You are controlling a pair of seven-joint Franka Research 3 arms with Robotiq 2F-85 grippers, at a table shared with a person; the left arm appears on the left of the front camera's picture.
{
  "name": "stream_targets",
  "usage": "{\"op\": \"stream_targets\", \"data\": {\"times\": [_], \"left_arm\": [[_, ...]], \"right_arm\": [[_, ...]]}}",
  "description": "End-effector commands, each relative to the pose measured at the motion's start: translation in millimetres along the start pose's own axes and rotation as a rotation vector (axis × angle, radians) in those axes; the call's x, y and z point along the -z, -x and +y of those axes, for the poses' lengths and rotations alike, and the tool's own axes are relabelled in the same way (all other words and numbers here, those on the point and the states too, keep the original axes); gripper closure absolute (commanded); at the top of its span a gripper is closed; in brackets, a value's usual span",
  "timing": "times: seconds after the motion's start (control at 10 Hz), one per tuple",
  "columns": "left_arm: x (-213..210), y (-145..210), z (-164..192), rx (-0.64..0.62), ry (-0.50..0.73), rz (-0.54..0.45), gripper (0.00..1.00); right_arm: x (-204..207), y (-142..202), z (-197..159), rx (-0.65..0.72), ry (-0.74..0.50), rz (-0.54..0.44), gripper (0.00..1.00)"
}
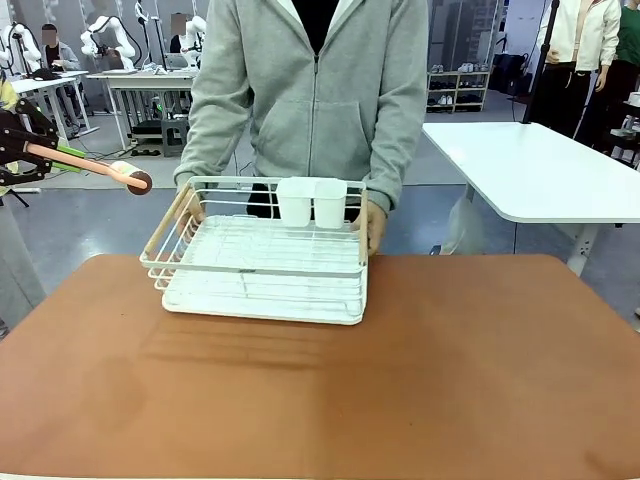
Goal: Clean the table.
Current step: Clean the table with the Lint Roller when the human lifts the Dish drying rack.
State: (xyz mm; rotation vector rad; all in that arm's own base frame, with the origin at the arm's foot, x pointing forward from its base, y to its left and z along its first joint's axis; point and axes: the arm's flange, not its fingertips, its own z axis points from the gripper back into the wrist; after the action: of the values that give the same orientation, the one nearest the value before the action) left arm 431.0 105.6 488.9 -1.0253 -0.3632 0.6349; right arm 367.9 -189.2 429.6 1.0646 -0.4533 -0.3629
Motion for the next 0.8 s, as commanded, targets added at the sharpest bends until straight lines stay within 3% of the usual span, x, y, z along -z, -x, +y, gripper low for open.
{"op": "stream_targets", "data": {"times": [0.0, 0.7], "left_arm": [[-0.4, 0.8, -2.5, 0.000, -0.007, -0.003, 1.00], [-0.4, 0.8, -2.5, 0.000, -0.007, -0.003, 1.00]], "right_arm": [[-0.9, -0.3, 2.2, -0.001, -0.013, -0.003, 0.00], [-0.9, -0.3, 2.2, -0.001, -0.013, -0.003, 0.00]]}}
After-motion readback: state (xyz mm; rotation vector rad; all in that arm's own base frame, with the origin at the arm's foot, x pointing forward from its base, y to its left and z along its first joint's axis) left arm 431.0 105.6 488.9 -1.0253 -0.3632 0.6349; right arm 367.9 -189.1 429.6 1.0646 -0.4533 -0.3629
